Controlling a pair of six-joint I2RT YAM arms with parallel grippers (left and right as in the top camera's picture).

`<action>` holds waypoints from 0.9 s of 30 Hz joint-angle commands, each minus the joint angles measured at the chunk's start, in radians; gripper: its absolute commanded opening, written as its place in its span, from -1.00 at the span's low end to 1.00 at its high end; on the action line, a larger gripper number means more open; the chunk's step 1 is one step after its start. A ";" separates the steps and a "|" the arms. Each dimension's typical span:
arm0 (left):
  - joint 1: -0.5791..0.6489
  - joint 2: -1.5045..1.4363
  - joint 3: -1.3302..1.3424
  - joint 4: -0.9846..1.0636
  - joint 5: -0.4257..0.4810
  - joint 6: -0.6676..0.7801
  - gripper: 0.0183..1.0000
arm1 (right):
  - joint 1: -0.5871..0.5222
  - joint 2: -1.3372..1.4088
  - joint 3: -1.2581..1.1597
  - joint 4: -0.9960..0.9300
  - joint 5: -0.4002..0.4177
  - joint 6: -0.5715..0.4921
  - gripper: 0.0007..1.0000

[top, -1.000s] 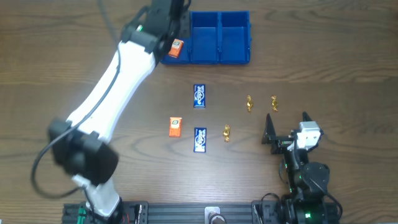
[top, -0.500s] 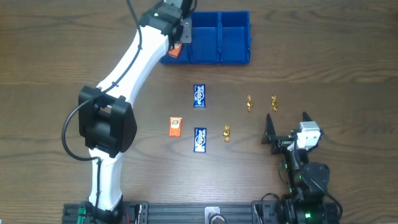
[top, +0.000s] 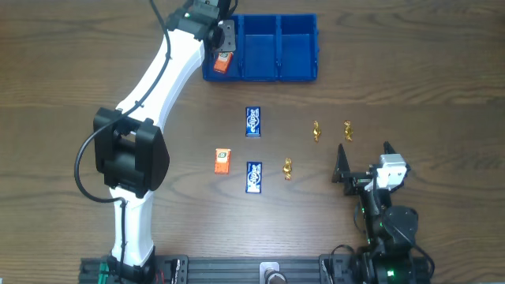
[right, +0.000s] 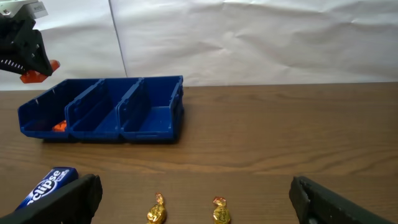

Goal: Sort Candies Into Trays

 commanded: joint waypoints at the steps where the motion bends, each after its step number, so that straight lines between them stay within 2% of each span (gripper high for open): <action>1: 0.000 -0.004 0.029 0.005 0.012 0.019 -0.29 | 0.002 -0.007 -0.004 -0.003 -0.005 -0.010 1.00; 5: -0.001 -0.004 0.029 0.007 0.013 0.018 -0.16 | 0.002 -0.007 -0.004 -0.003 -0.005 -0.010 1.00; 6: 0.000 -0.004 0.029 0.006 0.013 0.019 -0.08 | 0.002 -0.007 -0.004 -0.003 -0.005 -0.010 1.00; 9: -0.001 -0.005 0.029 0.002 0.016 0.018 0.31 | 0.002 -0.007 -0.004 -0.003 -0.005 -0.010 1.00; 10: -0.003 -0.010 0.029 0.000 0.016 0.018 0.52 | 0.002 -0.007 -0.004 -0.003 -0.005 -0.010 1.00; 11: -0.006 -0.018 0.029 0.000 0.016 0.018 0.64 | 0.002 -0.007 -0.004 -0.003 -0.005 -0.010 1.00; 13: -0.014 -0.045 0.029 0.000 0.011 0.018 0.69 | 0.002 -0.007 -0.004 -0.003 -0.005 -0.010 1.00; 19: -0.103 -0.294 -0.091 0.004 -0.088 -0.010 0.68 | 0.002 -0.007 -0.004 -0.003 -0.005 -0.010 1.00; 27: -0.254 -0.755 -0.665 0.094 -0.105 -0.154 0.73 | 0.002 -0.007 -0.004 -0.003 -0.005 -0.010 1.00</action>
